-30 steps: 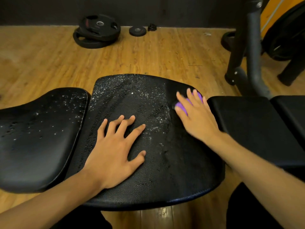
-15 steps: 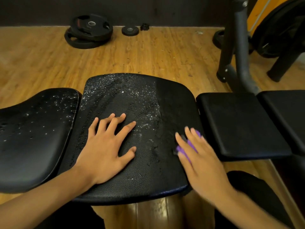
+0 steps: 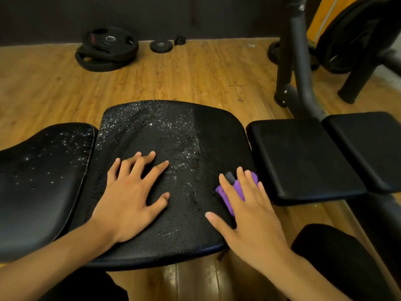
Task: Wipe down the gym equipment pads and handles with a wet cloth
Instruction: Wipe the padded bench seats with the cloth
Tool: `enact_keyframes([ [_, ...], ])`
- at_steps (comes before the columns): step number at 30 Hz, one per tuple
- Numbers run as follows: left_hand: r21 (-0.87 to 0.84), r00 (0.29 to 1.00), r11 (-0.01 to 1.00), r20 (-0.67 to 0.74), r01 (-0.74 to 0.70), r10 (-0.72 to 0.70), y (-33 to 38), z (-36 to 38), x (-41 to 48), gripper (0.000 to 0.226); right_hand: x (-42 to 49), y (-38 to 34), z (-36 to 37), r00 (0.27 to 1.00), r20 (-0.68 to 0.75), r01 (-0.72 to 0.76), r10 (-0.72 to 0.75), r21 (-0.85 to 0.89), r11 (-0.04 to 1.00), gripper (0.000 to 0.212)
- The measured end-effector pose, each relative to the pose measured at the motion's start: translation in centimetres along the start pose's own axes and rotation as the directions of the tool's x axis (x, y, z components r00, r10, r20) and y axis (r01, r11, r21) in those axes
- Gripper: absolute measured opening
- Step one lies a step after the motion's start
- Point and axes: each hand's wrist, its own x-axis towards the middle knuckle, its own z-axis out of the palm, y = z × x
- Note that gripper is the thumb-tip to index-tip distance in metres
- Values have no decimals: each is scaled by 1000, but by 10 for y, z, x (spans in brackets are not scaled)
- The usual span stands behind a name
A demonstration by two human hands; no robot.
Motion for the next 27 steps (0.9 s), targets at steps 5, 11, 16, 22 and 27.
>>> enact_keyframes([
  [5,-7,1000,1000,-9,-1,1,-1,1,1,73,98,32,-7,989,-144,39,-28,80,996,67],
  [11,-7,1000,1000,-7,5,-5,-1,2,0,73,154,41,-15,981,-183,-27,71,233,972,59],
  [16,-12,1000,1000,5,7,-6,-1,0,-1,74,22,33,0,991,-132,47,-18,222,974,62],
  [22,-13,1000,1000,7,4,-3,0,0,0,73,138,49,-19,990,-142,36,0,254,967,62],
  [27,-13,1000,1000,16,10,-9,-1,-1,2,74,187,48,-26,984,-142,-58,107,316,947,61],
])
